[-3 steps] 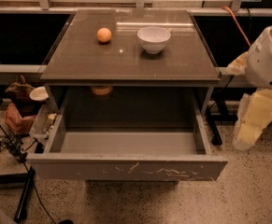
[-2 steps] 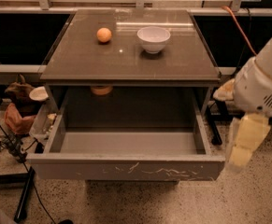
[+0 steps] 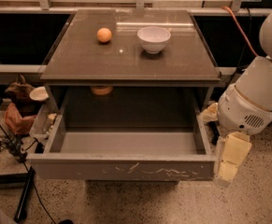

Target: Close top drawer

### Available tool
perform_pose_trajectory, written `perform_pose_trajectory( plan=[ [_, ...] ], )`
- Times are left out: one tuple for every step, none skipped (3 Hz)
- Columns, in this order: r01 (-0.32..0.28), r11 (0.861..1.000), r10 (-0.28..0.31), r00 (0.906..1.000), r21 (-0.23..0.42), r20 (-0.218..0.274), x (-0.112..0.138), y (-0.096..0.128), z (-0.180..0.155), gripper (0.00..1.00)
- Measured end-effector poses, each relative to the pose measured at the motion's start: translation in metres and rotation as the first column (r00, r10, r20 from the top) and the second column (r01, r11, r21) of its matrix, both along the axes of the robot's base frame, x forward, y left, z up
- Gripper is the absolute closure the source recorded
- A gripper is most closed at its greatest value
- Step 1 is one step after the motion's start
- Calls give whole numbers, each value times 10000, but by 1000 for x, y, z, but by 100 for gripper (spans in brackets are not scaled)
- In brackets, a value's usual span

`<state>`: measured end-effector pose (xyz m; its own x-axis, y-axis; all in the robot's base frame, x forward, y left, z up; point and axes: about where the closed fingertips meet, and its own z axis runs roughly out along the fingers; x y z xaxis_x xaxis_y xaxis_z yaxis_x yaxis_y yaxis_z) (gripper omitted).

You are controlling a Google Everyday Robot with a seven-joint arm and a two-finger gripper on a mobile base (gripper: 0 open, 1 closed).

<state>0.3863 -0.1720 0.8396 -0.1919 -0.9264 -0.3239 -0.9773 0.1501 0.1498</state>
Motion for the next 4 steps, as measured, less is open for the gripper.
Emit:
perform_pose_trajectory(
  plan=[
    [-83, 9998, 85, 9999, 203, -118, -4, 3, -10, 0],
    [-339, 9964, 374, 9983, 776, -444, -23, 19, -33, 0],
    [-957, 9875, 1073, 9901, 1249, -903, -36, 42, -65, 0],
    [-1603, 9723, 1846, 9730, 1700, -1383, -30, 62, -98, 0]
  ],
)
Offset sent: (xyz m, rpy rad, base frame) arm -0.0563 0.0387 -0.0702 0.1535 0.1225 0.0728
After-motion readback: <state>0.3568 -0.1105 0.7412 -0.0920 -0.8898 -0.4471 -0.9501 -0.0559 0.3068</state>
